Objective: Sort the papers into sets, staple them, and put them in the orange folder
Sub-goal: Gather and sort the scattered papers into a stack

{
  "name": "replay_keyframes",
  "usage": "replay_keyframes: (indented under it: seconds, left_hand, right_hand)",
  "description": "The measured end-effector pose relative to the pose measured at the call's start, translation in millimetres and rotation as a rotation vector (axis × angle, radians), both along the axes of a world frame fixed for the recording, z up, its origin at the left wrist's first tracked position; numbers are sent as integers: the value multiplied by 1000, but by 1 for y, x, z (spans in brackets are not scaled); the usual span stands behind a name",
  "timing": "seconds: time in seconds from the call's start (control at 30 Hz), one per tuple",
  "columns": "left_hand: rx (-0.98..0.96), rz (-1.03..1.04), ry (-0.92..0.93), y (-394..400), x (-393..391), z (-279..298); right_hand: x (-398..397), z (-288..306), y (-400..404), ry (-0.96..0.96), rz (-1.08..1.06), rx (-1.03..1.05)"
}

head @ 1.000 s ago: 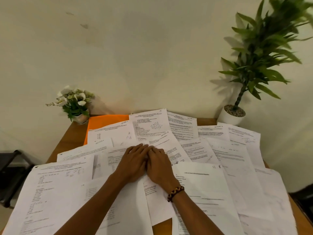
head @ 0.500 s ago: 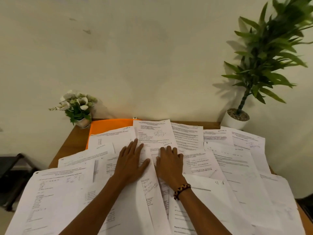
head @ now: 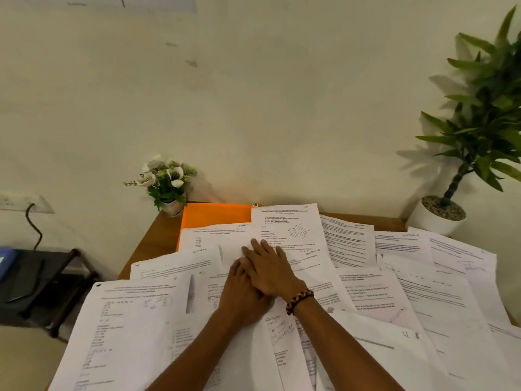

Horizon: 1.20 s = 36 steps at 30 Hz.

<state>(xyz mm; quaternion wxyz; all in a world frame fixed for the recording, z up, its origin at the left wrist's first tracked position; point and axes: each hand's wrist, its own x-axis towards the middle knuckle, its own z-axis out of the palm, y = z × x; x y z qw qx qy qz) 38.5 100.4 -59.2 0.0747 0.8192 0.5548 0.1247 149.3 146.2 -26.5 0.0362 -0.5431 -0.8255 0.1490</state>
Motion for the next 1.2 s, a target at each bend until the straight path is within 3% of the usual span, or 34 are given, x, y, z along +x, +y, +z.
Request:
replay_keyframes:
  seconds: [0.2,0.33,0.4,0.6,0.77,0.9,1.2]
  left_hand:
    - [94,19,3,1,2,4]
    - [31,89,18,6,5,5]
    - [37,90,21,14,6,8]
    - [21,-19,30,40,39,19]
    - [-48,-96,109,38,56,4]
    - [-68,-84,160,47,63,10]
    - [-61,-225,168,66,115,1]
  right_hand:
    - [22,11,5,222,-72,-49]
    - [62,10,6,36,-167,80]
    - [74,2,4,-2,-166,19]
    - [88,-3,5,351,-256,-25]
    - [128,3,-3,142,-408,243]
    - [153,-12,-7,34,-456,142]
    - [156,-17,-15,220,-443,155]
